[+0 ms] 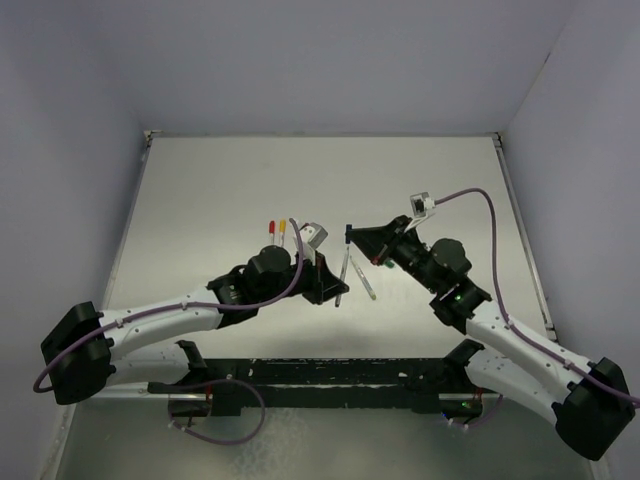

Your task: Insert the pens into the pen caps

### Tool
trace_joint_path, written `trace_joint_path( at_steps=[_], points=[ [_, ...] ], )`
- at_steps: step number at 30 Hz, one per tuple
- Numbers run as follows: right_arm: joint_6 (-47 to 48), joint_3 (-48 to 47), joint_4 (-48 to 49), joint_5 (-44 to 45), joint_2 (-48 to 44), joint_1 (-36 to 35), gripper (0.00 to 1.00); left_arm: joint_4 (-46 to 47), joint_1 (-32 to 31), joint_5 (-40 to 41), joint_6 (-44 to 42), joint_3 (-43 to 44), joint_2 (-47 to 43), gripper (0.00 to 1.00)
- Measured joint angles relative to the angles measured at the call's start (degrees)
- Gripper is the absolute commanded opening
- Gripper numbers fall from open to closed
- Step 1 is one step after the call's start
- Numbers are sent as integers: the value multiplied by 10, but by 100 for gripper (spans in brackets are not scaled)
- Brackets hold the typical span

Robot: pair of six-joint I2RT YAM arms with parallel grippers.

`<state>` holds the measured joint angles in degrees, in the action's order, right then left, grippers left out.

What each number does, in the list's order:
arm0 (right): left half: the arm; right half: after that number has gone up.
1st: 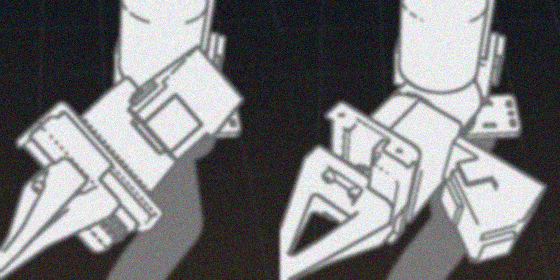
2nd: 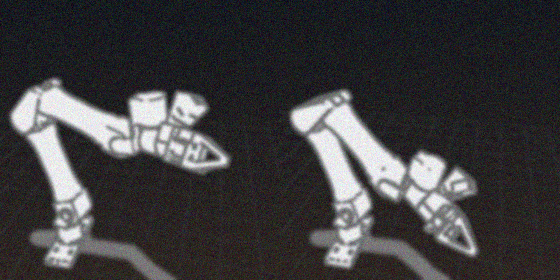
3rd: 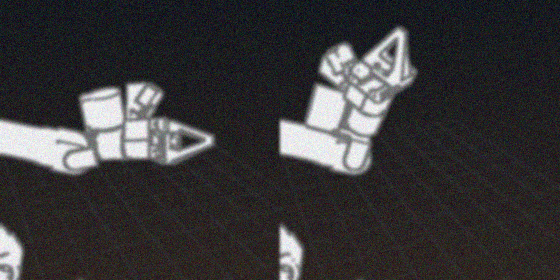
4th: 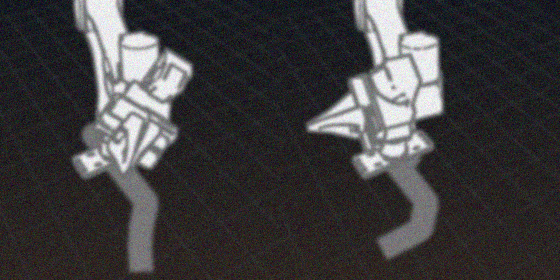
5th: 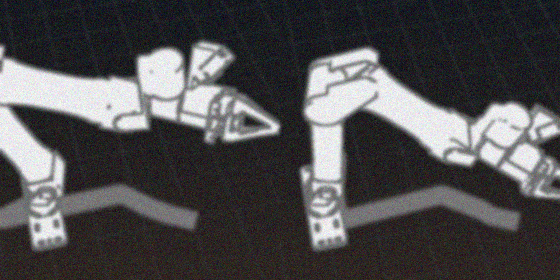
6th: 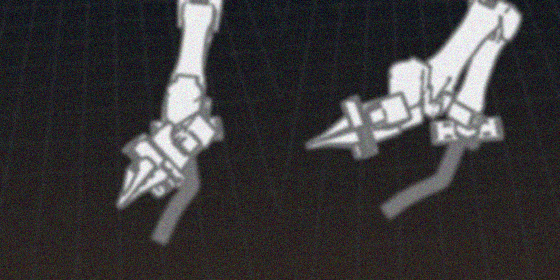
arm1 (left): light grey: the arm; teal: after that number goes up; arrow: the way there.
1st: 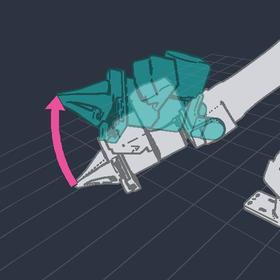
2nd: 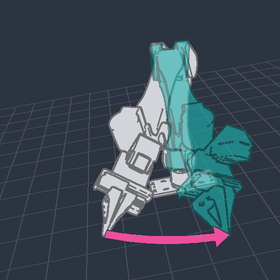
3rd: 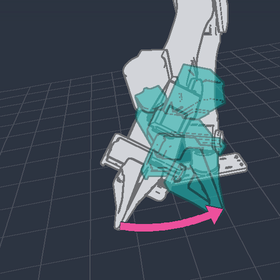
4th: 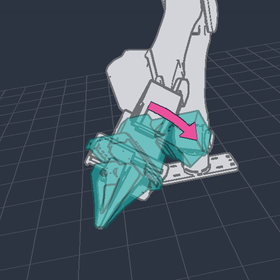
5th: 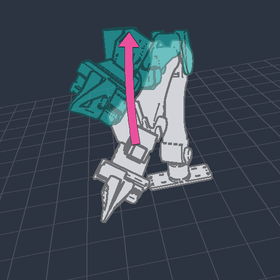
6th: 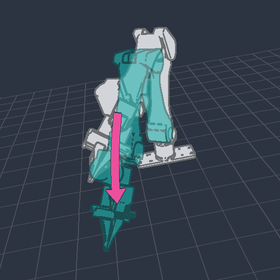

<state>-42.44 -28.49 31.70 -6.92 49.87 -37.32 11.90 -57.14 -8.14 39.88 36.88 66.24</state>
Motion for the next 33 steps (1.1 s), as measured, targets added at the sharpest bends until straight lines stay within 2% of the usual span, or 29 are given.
trace_joint_path(
  at_steps=[10,33],
  points=[
    [-7,0,30,1,2,-14,0,7,-4,11,0,0,-5,0],
    [-5,0,33,14,0,-20,0,8,-7,25,1,0,-25,0]
  ],
)
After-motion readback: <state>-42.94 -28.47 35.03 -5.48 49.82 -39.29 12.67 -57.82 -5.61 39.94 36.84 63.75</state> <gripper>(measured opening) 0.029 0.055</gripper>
